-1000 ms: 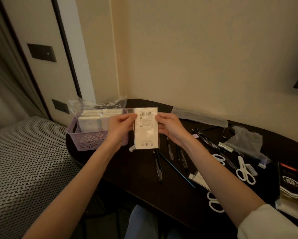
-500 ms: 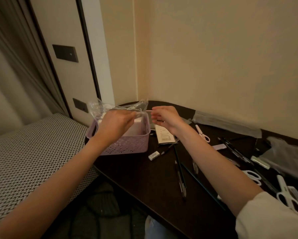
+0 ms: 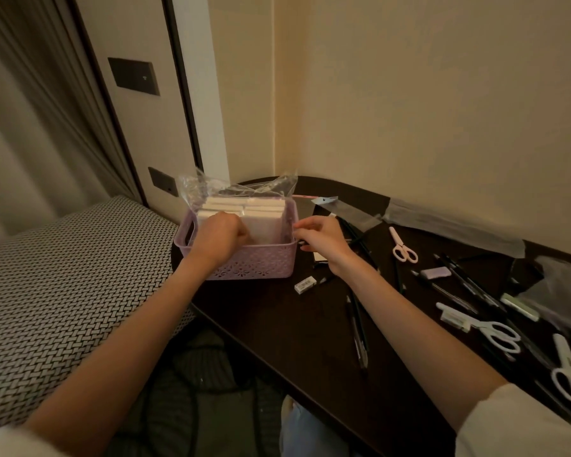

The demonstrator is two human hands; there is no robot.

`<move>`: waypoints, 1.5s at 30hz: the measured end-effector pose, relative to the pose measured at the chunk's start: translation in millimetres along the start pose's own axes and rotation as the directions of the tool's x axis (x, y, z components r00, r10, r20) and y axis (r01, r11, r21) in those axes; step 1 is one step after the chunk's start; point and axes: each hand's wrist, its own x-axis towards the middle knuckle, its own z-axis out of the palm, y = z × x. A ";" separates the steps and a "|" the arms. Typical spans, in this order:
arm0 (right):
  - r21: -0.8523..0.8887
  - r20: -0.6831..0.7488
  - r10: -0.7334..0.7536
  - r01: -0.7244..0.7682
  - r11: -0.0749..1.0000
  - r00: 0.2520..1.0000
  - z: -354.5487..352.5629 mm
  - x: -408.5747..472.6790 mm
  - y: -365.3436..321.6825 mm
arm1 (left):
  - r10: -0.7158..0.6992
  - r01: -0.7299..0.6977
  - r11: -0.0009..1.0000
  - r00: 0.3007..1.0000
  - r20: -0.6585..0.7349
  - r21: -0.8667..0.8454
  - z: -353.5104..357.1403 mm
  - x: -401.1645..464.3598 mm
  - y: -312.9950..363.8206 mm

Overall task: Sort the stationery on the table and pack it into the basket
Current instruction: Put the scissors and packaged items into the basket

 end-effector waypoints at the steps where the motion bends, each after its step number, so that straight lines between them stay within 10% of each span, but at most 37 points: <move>1: -0.004 -0.004 0.001 -0.001 1.000 1.000 0.0 -0.4 0.5 | -0.032 0.032 0.996 0.999 0.006 -0.082 -0.7 -0.2 1.3; 8: -0.043 -0.043 -0.005 0.004 0.999 0.999 -12.2 -8.6 5.5 | -0.169 0.167 0.955 0.985 0.013 -0.244 5.6 -1.5 6.8; 18: -0.275 -0.292 0.062 -0.146 0.950 0.955 -104.2 -24.2 53.7 | 0.058 -0.146 0.923 0.968 -0.246 -0.357 19.4 -6.2 80.3; 29: -0.860 -0.156 0.028 -0.150 0.487 0.987 -166.7 0.6 70.3 | 0.221 -0.192 0.918 0.974 0.045 -0.347 55.0 71.5 143.5; 45: -0.897 -0.171 0.017 -0.163 0.411 0.985 -173.0 33.9 81.8 | -0.010 0.070 0.975 0.962 0.273 -0.210 152.7 161.2 188.0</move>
